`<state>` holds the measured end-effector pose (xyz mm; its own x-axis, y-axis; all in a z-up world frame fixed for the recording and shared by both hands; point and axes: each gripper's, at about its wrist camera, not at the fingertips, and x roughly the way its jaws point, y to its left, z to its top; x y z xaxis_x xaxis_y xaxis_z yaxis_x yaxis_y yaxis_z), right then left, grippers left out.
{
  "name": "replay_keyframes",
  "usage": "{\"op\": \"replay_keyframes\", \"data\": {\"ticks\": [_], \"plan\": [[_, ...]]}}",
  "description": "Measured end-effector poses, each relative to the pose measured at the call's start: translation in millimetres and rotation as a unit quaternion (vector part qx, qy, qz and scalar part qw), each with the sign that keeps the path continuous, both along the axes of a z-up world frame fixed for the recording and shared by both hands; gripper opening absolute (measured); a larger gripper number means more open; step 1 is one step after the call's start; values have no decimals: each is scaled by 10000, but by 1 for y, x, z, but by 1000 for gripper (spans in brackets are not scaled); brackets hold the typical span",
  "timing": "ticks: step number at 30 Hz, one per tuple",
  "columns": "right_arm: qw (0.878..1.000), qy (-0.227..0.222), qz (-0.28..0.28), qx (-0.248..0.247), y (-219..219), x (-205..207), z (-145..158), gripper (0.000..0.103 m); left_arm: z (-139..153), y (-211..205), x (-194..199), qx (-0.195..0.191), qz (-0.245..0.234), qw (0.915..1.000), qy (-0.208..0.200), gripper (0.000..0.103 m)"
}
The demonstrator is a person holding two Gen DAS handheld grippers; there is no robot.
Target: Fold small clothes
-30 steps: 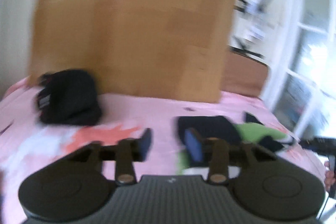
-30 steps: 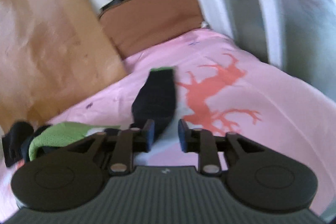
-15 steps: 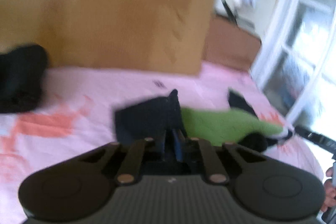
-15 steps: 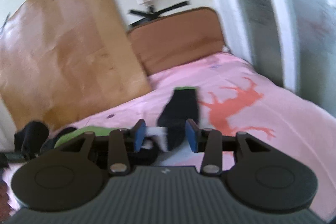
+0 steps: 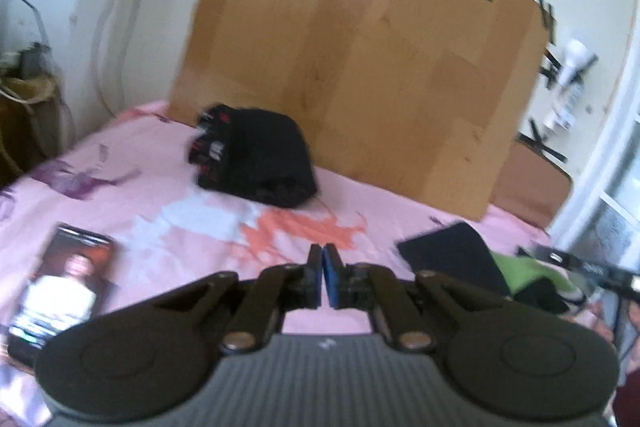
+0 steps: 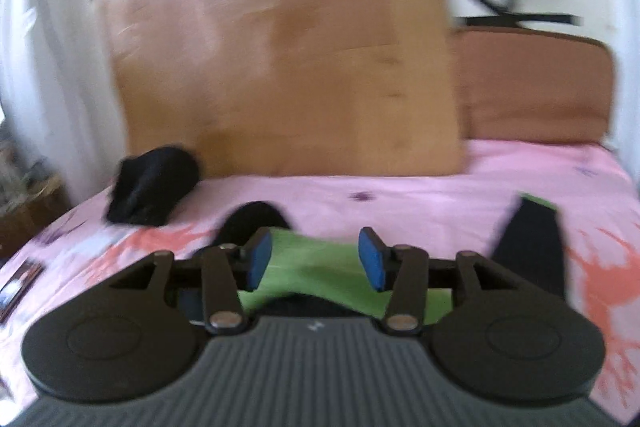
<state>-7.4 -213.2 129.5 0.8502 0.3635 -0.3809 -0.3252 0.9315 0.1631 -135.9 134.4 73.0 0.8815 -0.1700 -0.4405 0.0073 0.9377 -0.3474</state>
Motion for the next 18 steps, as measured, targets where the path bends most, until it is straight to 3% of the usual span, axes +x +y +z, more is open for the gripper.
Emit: {"op": "replay_keyframes", "data": {"ticks": [3, 6, 7, 8, 9, 11, 13, 15, 18], "plan": [[9969, 310, 724, 29, 36, 9, -2, 58, -10, -15, 10, -108, -286, 9995, 113, 5], [9956, 611, 651, -299, 62, 24, -19, 58, -13, -20, 11, -115, -360, 9992, 113, 6], [9957, 645, 587, -311, 67, 29, -25, 54, -12, -17, 8, -92, -311, 9994, 76, 6], [9956, 676, 582, -291, 71, 32, -28, 23, -12, -11, 3, -71, -238, 9997, 31, 6], [9947, 713, 697, -236, 73, 33, -30, 10, -9, -2, 1, -57, -125, 9999, -23, 6], [9883, 754, 1322, 131, 83, 18, -24, 10, -2, 16, -8, -87, 183, 9997, -138, 6], [9683, 574, 2415, 280, 100, -22, -13, 13, 3, 31, -11, -150, 454, 9987, -202, 6], [9369, 623, 3431, 252, 112, -60, -16, 24, 4, 41, -9, -185, 585, 9979, -203, 6], [8929, 1237, 4329, -3, 120, -96, -49, 36, 1, 35, 5, -185, 418, 9989, -124, 6]]}}
